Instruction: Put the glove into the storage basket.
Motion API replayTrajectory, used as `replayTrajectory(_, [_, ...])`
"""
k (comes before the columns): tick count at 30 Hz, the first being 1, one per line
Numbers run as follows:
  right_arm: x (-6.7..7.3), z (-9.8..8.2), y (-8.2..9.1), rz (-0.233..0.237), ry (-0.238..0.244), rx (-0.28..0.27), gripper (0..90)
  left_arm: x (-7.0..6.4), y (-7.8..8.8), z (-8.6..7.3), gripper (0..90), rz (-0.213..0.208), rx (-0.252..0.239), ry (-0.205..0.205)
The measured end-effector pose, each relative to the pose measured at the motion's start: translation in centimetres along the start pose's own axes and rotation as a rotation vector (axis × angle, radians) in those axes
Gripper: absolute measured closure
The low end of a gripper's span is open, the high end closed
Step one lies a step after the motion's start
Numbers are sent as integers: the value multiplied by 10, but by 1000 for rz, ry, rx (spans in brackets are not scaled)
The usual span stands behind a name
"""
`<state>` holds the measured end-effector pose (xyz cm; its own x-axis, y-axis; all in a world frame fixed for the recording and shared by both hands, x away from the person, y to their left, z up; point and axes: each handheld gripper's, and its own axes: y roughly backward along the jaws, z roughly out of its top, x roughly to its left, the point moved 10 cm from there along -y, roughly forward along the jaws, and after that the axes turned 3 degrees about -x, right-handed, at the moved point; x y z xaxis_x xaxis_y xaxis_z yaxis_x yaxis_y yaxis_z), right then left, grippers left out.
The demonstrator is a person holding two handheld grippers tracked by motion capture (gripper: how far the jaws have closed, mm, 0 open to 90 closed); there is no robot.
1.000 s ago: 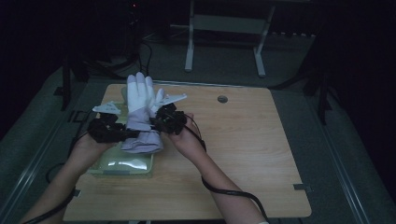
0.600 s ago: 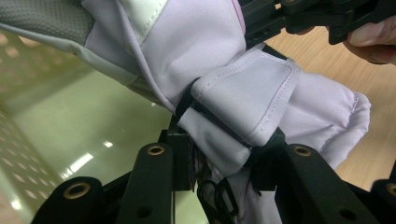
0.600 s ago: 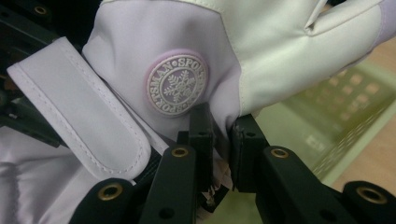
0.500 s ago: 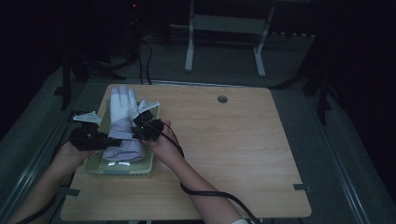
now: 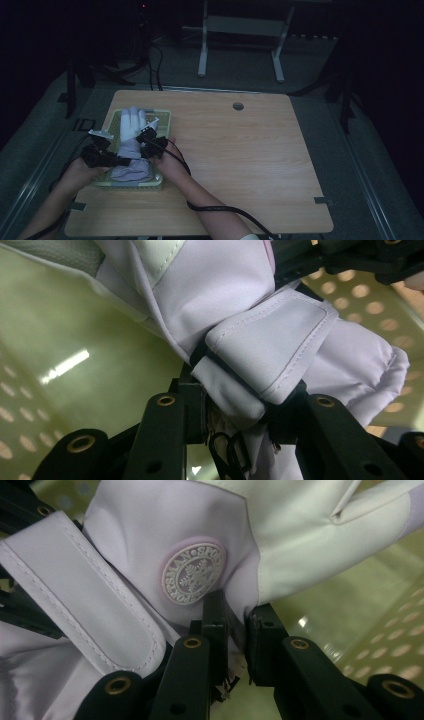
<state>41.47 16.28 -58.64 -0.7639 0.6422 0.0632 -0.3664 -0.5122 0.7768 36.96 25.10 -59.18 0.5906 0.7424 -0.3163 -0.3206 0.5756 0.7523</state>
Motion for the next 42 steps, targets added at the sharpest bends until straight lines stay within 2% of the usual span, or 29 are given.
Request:
replayTrajectory(3, [1,-2,-7,-15,4,51,807,4,-5,-4,664,3,37,47])
replayTrajectory(5, [2,-4,-12,-16,1,79,794,4,-6,-6,646,-2,66,64])
replayTrajectory(7, [3,-5,-14,-28,7,95,740,4,-9,-8,594,22,97,61])
replayTrajectory(10, [3,-4,-13,-26,19,83,707,5,-12,-9,555,79,131,46])
replayTrajectory(12, [3,-3,-12,-23,26,83,695,5,-12,-8,546,91,123,45])
replayTrajectory(13, [2,-2,-9,-34,40,74,657,5,-11,-8,540,96,116,48])
replayTrajectory(15, [0,0,-8,-45,48,67,643,6,-11,-7,539,113,107,51])
replayTrajectory(19, [-5,4,-1,-34,37,38,563,7,-12,-7,508,166,121,40])
replayTrajectory(20, [-7,8,4,-22,31,11,518,6,-12,-7,470,176,121,32])
replayTrajectory(21, [-7,8,4,-22,31,11,518,6,-11,-6,470,188,116,28])
replayTrajectory(23, [-9,12,10,1,23,-20,472,5,-8,-3,434,198,87,20])
replayTrajectory(25, [-10,16,18,27,17,-55,461,5,-2,1,389,216,36,22])
replayTrajectory(26, [-10,19,21,37,23,-79,419,4,1,3,365,224,7,25])
replayTrajectory(28, [-11,21,27,54,26,-95,383,2,5,5,281,218,-40,15])
replayTrajectory(30, [-12,21,32,82,10,-104,322,-3,8,6,193,193,-75,10])
replayTrajectory(31, [-12,21,34,98,14,-105,289,-3,10,7,154,202,-93,13])
replayTrajectory(34, [-15,19,40,121,24,-118,219,-3,15,13,107,225,-162,17])
replayTrajectory(37, [-18,17,45,124,45,-130,180,-4,18,18,34,225,-211,16])
replayTrajectory(39, [-19,15,49,140,51,-143,159,-5,21,24,26,240,-271,0])
replayTrajectory(42, [-23,13,55,152,54,-160,151,-11,25,31,26,233,-348,-12])
